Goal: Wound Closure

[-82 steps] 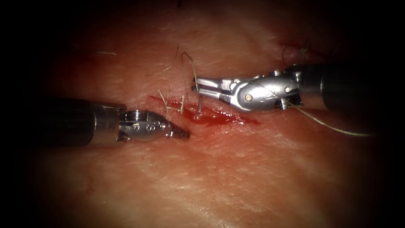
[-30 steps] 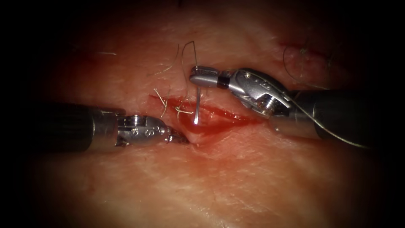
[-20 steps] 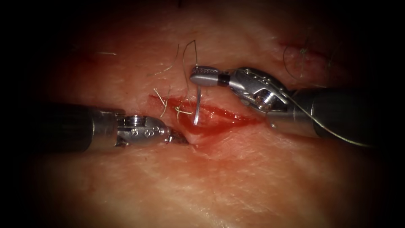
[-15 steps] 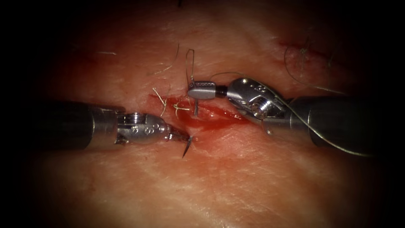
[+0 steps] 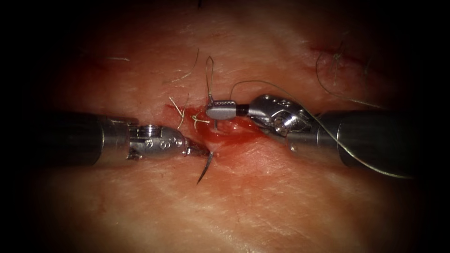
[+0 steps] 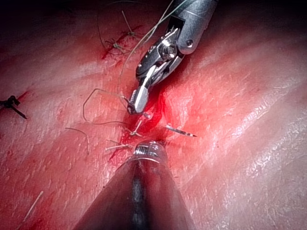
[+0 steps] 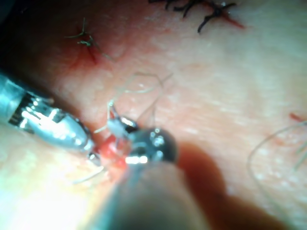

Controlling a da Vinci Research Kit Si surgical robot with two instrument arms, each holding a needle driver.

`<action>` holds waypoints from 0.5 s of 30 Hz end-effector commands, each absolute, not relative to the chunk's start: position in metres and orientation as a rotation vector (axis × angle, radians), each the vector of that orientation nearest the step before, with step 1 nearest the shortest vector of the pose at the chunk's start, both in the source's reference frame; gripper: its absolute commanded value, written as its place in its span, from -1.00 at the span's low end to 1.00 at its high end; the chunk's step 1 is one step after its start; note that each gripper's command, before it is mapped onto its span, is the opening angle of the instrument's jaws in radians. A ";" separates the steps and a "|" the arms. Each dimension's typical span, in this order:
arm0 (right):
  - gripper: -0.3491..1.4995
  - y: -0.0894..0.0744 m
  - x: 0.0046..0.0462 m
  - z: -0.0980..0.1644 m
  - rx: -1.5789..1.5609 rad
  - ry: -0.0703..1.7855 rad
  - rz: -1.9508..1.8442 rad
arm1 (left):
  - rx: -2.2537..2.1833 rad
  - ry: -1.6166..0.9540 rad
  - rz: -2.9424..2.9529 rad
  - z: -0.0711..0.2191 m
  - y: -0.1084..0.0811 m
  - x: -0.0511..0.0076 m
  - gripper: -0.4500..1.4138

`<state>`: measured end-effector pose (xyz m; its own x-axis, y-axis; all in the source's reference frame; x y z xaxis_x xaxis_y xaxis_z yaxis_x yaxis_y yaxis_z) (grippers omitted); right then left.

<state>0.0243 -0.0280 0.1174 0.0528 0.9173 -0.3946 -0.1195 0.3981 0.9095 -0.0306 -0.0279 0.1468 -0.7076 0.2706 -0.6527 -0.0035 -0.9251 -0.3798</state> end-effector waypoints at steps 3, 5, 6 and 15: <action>0.63 -0.028 0.0240 0.118 0.774 1.261 0.961 | -1.128 -0.546 2.717 0.147 -0.028 -0.0310 -0.78; 0.76 -0.028 0.0231 0.118 0.715 1.284 0.896 | -1.126 -0.532 2.723 0.147 -0.028 -0.0307 -0.75; 0.78 -0.027 0.0224 0.118 0.697 1.293 0.869 | -1.135 -0.520 2.737 0.146 -0.028 -0.0306 -0.73; 0.78 -0.027 0.0160 0.119 0.634 1.183 0.803 | -1.227 -0.423 2.813 0.145 -0.029 -0.0301 -0.62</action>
